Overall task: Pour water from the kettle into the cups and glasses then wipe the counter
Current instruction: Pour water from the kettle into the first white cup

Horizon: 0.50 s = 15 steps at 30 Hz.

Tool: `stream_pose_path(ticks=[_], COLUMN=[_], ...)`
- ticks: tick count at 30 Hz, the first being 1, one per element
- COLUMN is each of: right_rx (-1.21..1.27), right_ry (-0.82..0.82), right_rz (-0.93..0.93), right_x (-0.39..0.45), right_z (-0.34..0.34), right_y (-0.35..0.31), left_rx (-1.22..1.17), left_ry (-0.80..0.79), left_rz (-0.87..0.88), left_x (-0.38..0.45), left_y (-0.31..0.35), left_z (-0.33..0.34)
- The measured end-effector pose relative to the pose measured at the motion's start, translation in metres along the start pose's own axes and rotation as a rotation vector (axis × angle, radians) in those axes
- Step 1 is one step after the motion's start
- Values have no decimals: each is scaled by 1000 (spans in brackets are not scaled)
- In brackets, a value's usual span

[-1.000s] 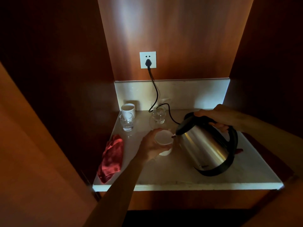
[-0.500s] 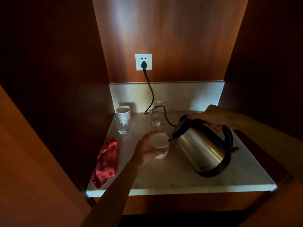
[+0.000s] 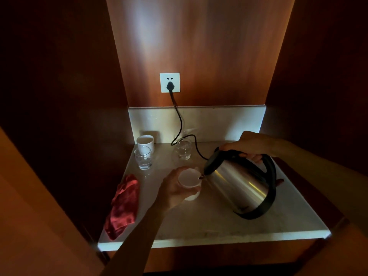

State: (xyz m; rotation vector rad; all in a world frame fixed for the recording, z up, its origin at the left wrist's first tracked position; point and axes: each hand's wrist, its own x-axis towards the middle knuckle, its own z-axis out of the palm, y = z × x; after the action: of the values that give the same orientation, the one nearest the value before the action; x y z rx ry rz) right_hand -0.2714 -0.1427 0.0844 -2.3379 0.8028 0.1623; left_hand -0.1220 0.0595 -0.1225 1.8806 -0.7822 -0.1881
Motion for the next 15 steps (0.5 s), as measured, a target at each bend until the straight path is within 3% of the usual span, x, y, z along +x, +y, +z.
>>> stream_pose_path(ticks=[15], right_rx=[-112], right_ry=[-34], right_rz=[-5], right_x=[9], right_z=[-6], right_y=[-17], left_rx=[21], left_ry=[-10], left_rz=[2], left_x=[-2], left_y=[1], left_z=[-3])
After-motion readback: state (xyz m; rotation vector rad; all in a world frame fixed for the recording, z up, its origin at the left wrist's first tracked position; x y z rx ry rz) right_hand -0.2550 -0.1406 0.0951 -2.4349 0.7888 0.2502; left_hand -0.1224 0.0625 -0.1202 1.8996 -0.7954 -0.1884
